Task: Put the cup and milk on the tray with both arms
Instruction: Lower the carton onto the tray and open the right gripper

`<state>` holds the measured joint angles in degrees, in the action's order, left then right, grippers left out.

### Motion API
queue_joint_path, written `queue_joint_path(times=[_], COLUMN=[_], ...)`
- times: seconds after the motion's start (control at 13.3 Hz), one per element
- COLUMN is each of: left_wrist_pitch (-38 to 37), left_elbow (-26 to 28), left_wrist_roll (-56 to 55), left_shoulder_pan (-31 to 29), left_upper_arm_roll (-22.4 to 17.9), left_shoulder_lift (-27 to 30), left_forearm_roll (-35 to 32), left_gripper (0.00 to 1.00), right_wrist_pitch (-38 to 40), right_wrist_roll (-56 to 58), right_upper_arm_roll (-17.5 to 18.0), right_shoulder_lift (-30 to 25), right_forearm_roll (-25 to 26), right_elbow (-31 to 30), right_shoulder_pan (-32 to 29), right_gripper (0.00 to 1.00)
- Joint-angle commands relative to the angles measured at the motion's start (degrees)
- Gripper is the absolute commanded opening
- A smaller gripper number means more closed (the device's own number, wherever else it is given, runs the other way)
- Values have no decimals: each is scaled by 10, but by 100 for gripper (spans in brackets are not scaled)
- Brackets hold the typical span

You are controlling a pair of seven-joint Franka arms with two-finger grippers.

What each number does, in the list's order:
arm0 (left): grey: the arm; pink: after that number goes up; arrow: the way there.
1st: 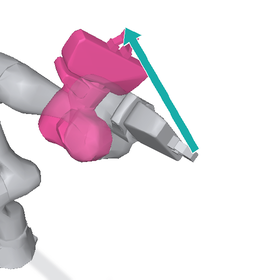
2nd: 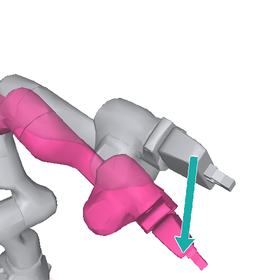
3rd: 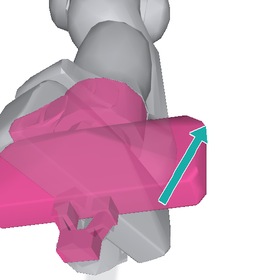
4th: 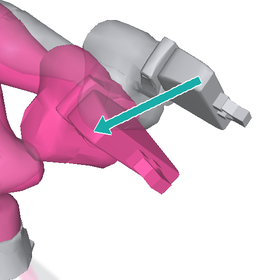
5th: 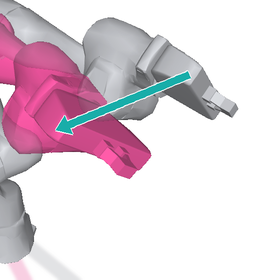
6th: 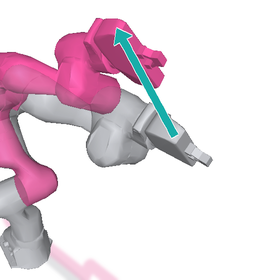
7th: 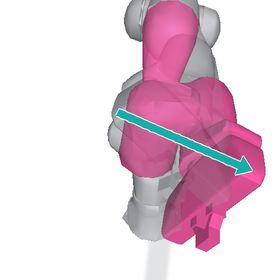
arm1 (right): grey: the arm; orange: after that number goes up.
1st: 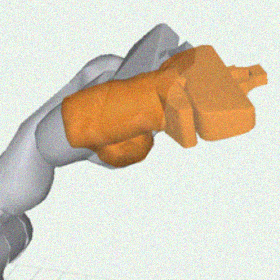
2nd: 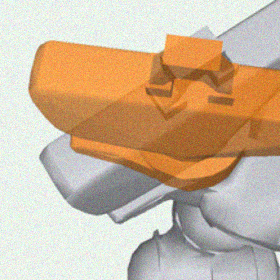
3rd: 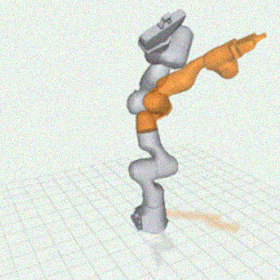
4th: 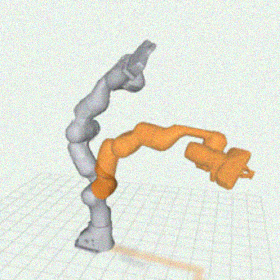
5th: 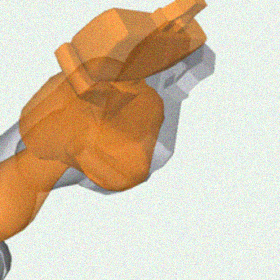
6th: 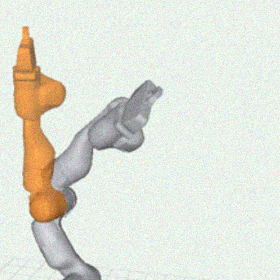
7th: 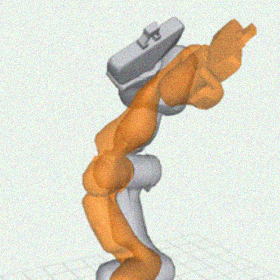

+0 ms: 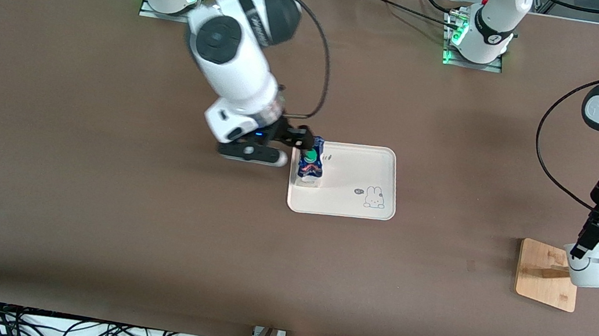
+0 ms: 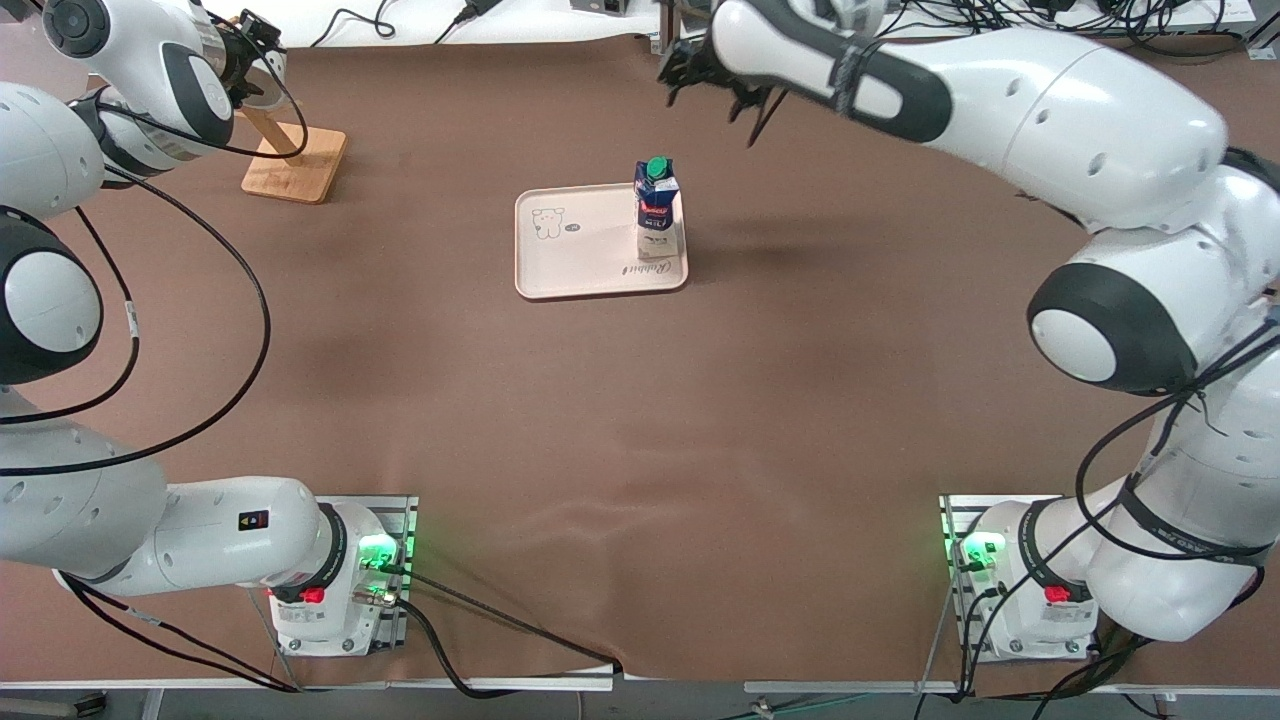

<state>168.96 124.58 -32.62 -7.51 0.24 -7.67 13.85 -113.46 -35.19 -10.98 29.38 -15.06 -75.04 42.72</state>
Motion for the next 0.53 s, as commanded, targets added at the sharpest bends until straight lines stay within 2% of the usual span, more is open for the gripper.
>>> queue_joint_path(times=[0.0, 0.15, 0.38, 0.45], left_wrist_pitch=[10, 10, 10, 10], left_elbow=[-15, -17, -17, -17], left_wrist_roll=[6, 6, 7, 7], left_shoulder_pan=[-1, -1, -1, -1], left_upper_arm_roll=[5, 5, 5, 5], left_shoulder_lift=[-14, -17, -17, -16], left_forearm_roll=[16, 16, 16, 16], left_gripper=[64, 45, 29, 21], right_wrist_pitch=[72, 126, 190, 199], right_wrist_roll=[80, 132, 187, 200], right_upper_arm_roll=[-65, -114, -170, -183], right_shoulder_lift=[-34, -57, -101, -120], right_forearm_roll=[2, 0, 1, 5], right_elbow=[-12, -16, -47, -65], right_shoulder_pan=[1, 1, 1, 1], right_gripper=[100, 100, 100, 100])
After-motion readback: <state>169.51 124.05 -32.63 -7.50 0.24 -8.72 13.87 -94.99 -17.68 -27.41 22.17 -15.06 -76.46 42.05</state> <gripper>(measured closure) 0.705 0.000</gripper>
